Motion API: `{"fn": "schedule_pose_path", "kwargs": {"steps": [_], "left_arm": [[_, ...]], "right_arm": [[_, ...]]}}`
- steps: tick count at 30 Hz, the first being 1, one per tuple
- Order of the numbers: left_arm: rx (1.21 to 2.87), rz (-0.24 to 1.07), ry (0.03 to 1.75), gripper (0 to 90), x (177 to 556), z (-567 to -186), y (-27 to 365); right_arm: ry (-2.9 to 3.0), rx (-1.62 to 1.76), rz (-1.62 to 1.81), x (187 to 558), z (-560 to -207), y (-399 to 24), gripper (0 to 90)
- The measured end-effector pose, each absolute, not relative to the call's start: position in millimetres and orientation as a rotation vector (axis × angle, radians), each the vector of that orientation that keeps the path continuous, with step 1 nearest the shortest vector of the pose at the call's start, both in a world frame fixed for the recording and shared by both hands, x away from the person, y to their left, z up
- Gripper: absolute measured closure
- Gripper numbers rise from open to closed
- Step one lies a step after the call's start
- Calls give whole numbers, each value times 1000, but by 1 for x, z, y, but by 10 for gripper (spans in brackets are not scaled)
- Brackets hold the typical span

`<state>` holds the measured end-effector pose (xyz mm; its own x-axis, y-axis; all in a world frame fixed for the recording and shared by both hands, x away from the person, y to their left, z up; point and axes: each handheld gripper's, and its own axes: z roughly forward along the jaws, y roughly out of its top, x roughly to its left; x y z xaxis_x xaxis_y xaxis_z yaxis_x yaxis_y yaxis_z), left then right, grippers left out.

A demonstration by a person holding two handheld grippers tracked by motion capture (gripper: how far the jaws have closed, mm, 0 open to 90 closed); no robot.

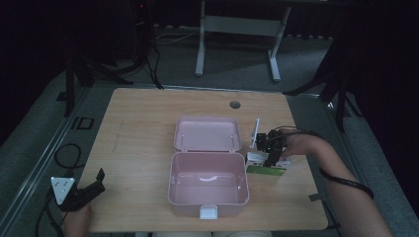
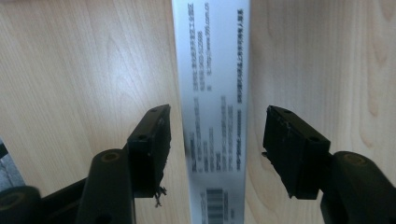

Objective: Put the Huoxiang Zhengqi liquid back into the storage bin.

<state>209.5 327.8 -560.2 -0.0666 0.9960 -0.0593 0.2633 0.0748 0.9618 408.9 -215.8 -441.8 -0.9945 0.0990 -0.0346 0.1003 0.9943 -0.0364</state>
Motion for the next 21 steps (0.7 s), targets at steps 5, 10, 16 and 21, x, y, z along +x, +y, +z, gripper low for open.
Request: {"fn": "schedule_pose_path", "kwargs": {"steps": [5,10,16,21], "left_arm": [[1327,1063,1480,22,210,-560,327],[1327,1061,1480,21,210,-560,328],[1331,1063,1480,21,210,-560,327],[1330,1063,1482,22,210,-560,327]], "right_arm": [[3116,162,-72,411,-452,-214,429],[3125,165,-78,413,-462,-214,484],[3135,141,-98,412,-470,-213,600],[3134,122,-119,410,-471,-211,622]]}}
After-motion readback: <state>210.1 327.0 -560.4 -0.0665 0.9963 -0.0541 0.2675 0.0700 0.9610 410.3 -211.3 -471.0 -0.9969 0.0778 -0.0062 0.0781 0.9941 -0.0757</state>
